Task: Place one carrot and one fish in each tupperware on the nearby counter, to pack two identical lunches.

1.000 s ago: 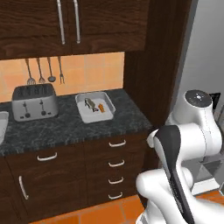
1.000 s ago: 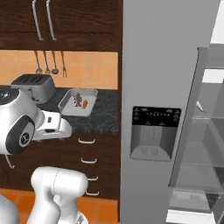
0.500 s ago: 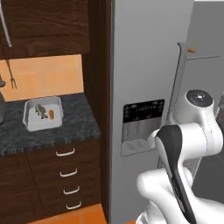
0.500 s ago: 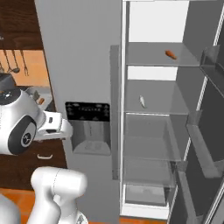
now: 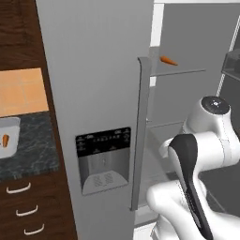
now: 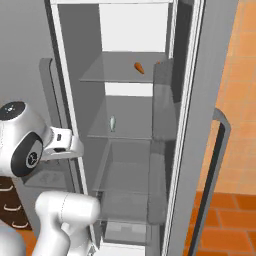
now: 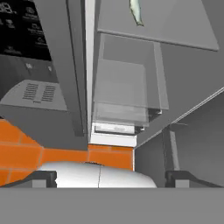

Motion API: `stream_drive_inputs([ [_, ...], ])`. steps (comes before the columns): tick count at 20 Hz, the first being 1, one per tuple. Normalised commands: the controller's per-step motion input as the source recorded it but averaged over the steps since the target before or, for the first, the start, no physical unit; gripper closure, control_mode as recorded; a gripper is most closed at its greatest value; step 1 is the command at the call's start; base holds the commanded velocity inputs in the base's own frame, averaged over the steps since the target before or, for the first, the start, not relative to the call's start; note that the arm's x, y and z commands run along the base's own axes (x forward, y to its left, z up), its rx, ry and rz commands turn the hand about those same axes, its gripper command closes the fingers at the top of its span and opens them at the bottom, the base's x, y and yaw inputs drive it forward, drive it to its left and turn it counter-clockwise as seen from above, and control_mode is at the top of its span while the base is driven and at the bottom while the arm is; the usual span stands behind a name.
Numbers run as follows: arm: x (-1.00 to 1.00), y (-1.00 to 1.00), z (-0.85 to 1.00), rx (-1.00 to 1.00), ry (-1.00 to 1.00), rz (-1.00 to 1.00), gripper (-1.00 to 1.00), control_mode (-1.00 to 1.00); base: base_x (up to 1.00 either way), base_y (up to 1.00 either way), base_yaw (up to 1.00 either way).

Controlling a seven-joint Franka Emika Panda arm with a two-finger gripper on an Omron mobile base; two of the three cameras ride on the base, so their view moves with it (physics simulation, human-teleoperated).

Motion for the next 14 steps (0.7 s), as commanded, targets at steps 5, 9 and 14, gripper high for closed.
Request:
stream_drive_inputs([
  [5, 0.00, 0.00, 0.00, 0.00, 0.00, 0.00, -1.00, 1.00, 0.53, -0.48, 0.00],
  [9, 0.21, -0.10, 0.00, 0.00, -0.02, 0.00, -1.00, -1.00, 0.14, -0.11, 0.00],
  [14, 0.89, -0.01, -0.03, 0.08, -0.12, 0.02, -1.00, -1.00, 0.00, 0.00, 0.00],
])
